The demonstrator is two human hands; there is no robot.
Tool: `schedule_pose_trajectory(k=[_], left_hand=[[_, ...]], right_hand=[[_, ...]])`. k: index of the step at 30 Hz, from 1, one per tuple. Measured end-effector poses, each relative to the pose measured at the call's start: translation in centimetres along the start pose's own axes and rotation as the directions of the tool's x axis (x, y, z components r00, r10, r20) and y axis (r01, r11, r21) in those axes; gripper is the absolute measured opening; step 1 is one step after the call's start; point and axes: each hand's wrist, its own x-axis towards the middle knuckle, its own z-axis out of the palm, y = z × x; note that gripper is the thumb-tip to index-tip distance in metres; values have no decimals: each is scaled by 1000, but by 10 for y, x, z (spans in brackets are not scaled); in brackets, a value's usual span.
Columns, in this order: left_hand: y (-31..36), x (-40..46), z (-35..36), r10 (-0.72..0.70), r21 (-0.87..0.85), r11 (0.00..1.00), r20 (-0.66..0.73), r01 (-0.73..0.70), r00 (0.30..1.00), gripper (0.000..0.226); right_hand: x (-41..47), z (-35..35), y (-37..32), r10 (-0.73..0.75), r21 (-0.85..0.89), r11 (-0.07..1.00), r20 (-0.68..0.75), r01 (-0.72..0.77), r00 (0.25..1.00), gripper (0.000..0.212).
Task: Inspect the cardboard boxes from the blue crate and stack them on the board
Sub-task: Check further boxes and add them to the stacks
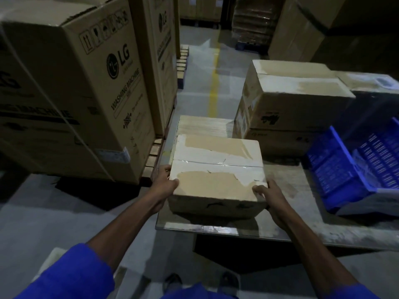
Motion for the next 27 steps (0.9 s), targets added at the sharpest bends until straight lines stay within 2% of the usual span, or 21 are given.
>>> schedule_pose_trajectory(k=[4,7,10,13,16,18,22,25,27], left_hand=[[-2,3,4,31,57,998,-29,-30,999,47],[1,9,6,56,157,987,-67,-45,996,62],[5,13,9,133,269,953,39,-139,990,83],[9,22,6,136,291,944,94,-158,986,83],[12,24,-1,133,239,960,69,-146,989,70],[15,22,-3,165,152,974,49,-171,985,57],[35,20,-1,208,-4,978,-99,-210,973,38],[50,19,-4,205,-174,957,-167,-234,964,47],[54,19,-7,187,-199,953,-208,-229,960,57]], right_hand=[[0,-3,1,-19,-59,998,-3,19,1000,35],[1,-2,-4,-42,-87,995,3,42,999,50],[3,-1,-10,-55,-129,990,51,61,997,62],[3,-2,-15,-115,-153,979,123,134,986,48],[3,-8,-17,-168,-152,969,175,195,970,39],[6,-13,-18,-222,-142,957,202,252,954,41],[15,-20,-26,-271,-154,938,230,310,935,72],[28,-21,-24,-219,-140,957,215,252,952,80],[32,-19,-23,-184,-57,978,189,198,964,63]])
